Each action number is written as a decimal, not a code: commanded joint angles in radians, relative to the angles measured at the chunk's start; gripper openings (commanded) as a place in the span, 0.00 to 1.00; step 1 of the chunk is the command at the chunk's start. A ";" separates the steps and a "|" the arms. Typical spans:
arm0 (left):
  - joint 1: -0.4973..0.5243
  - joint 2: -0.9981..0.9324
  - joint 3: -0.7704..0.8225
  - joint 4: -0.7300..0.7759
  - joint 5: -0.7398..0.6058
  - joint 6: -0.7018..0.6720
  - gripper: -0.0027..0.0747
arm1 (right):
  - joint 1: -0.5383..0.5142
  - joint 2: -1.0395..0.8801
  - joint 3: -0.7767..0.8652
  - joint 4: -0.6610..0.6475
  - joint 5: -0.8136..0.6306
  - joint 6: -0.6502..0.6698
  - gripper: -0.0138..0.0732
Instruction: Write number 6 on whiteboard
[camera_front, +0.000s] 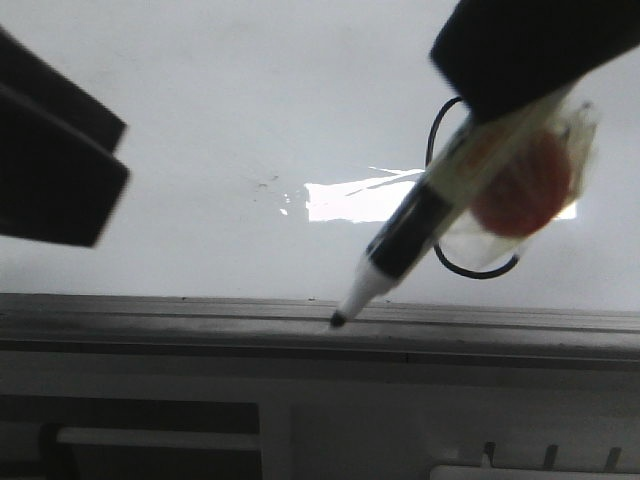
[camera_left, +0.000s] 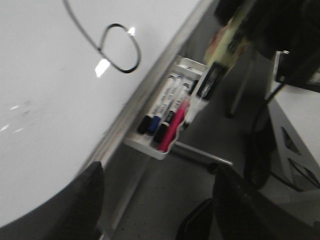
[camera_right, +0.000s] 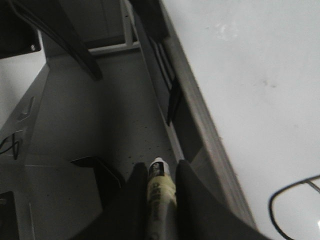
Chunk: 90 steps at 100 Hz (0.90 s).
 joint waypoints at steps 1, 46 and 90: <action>-0.045 0.073 -0.070 -0.117 0.016 0.102 0.60 | 0.045 0.024 -0.026 0.031 -0.059 -0.002 0.09; -0.195 0.215 -0.130 -0.115 0.012 0.198 0.60 | 0.125 0.045 -0.026 0.040 -0.149 -0.002 0.09; -0.197 0.218 -0.130 -0.115 0.030 0.200 0.22 | 0.127 0.045 -0.026 0.052 -0.149 -0.002 0.09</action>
